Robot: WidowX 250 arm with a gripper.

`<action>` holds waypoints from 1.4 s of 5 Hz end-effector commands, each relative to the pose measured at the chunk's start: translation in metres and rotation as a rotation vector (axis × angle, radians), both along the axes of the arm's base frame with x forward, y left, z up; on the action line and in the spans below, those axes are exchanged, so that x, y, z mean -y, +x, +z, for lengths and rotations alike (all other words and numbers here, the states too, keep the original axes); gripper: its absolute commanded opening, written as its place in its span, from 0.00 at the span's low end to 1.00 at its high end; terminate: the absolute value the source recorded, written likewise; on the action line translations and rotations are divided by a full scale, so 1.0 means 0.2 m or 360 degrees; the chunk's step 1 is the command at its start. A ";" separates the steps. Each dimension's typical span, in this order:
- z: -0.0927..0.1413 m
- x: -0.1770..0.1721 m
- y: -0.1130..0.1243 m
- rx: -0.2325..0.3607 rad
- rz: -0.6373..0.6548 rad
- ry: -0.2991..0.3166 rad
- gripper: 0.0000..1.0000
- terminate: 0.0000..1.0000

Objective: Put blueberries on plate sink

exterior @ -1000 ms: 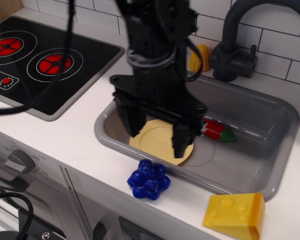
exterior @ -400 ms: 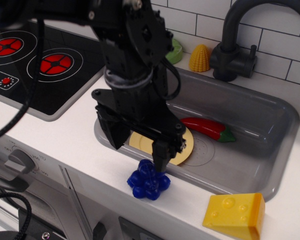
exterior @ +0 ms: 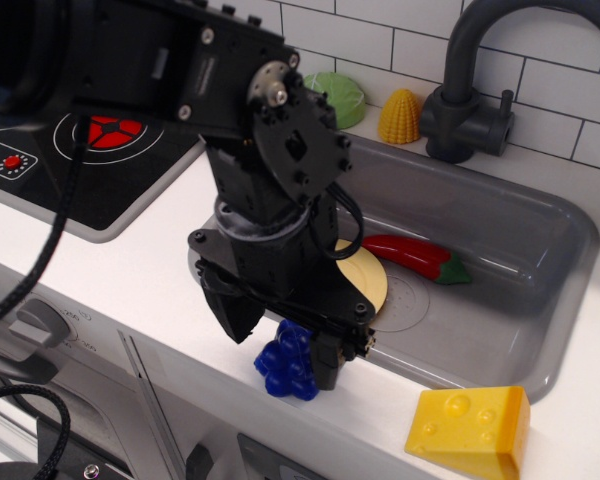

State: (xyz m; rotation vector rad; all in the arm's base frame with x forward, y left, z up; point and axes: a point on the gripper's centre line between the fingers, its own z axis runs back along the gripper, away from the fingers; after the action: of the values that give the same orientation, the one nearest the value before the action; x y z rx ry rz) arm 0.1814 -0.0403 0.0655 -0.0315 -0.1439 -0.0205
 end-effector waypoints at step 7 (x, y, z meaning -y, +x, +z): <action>0.19 0.07 0.23 0.0014 0.0277 -0.0128 0.00 0.00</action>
State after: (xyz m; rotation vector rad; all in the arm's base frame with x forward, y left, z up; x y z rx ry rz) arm 0.2212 -0.0568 0.0941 -0.0864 -0.1279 0.1704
